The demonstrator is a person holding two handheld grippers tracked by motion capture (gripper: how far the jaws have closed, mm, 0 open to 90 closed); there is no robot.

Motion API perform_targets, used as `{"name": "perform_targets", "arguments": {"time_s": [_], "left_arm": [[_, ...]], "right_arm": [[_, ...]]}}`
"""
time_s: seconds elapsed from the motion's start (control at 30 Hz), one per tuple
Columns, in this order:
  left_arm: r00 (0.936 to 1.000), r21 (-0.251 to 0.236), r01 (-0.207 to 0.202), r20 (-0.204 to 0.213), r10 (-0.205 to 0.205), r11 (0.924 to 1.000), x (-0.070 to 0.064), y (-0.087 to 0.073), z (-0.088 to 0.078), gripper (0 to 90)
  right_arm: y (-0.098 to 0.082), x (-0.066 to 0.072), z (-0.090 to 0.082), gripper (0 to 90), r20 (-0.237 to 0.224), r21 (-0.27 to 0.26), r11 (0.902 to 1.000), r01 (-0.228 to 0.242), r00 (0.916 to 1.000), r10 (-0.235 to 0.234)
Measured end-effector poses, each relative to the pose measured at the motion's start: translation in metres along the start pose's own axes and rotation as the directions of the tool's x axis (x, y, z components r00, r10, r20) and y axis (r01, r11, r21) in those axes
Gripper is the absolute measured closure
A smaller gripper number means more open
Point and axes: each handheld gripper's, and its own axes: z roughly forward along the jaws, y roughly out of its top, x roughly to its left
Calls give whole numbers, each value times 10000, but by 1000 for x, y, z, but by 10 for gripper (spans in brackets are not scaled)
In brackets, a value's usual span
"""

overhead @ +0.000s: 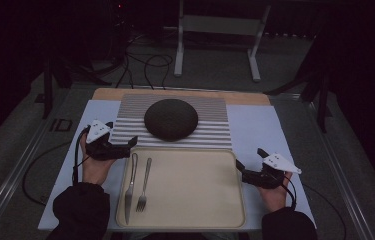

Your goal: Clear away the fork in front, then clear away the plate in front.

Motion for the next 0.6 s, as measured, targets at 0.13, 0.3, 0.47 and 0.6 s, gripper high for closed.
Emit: {"name": "perform_targets", "arguments": {"time_s": [0.13,0.3,0.47,0.6], "left_arm": [[9999,-69,2,-112,-3,10000,2,2,4,0],[9999,88,98,-46,-98,9999,4,3,7,0],[9999,318,-28,-108,32,9995,5,4,12,0],[9997,366,-75,-220,83,9993,7,5,16,0]], "right_arm": [[0,0,0,85,9,16,10000,14,10000,-14],[0,-1,0,85,8,22,10000,13,10000,-13],[0,-1,0,85,6,11,10000,41,10000,-41],[0,0,0,85,14,13,10000,41,10000,-41]]}}
